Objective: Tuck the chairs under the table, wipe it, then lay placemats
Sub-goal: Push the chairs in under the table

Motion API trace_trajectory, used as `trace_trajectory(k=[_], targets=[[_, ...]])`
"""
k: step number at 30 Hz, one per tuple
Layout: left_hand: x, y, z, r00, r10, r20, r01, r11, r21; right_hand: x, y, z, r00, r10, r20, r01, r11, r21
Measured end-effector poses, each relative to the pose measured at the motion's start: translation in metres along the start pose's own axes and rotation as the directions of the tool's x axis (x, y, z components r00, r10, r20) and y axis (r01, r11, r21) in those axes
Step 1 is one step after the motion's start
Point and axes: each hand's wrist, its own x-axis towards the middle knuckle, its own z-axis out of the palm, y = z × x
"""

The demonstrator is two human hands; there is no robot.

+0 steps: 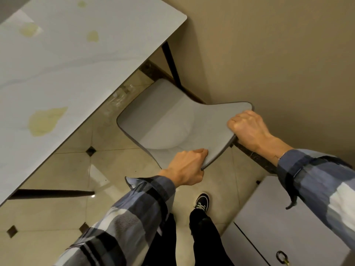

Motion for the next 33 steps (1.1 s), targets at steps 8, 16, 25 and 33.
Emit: trace_trajectory(k=[8, 16, 25, 33], targets=[[-0.022, -0.045, -0.018, 0.988, -0.001, -0.154, 0.020, 0.992, 0.124, 0.027, -0.025, -0.014, 0.987, -0.084, -0.139, 0.100, 0.989, 0.109], [0.020, -0.049, -0.027, 0.954, -0.001, -0.300, 0.037, 0.993, 0.114, 0.077, 0.015, -0.040, 0.996, -0.078, 0.033, 0.080, 0.992, -0.092], [0.035, -0.077, -0.039, 0.952, 0.062, -0.301, -0.008, 0.984, 0.180, 0.096, 0.012, -0.041, 0.997, -0.039, 0.072, 0.045, 0.995, -0.089], [0.051, -0.083, -0.062, 0.926, 0.016, -0.378, 0.059, 0.981, 0.186, 0.124, 0.023, -0.065, 0.998, -0.057, 0.018, 0.059, 0.990, -0.130]])
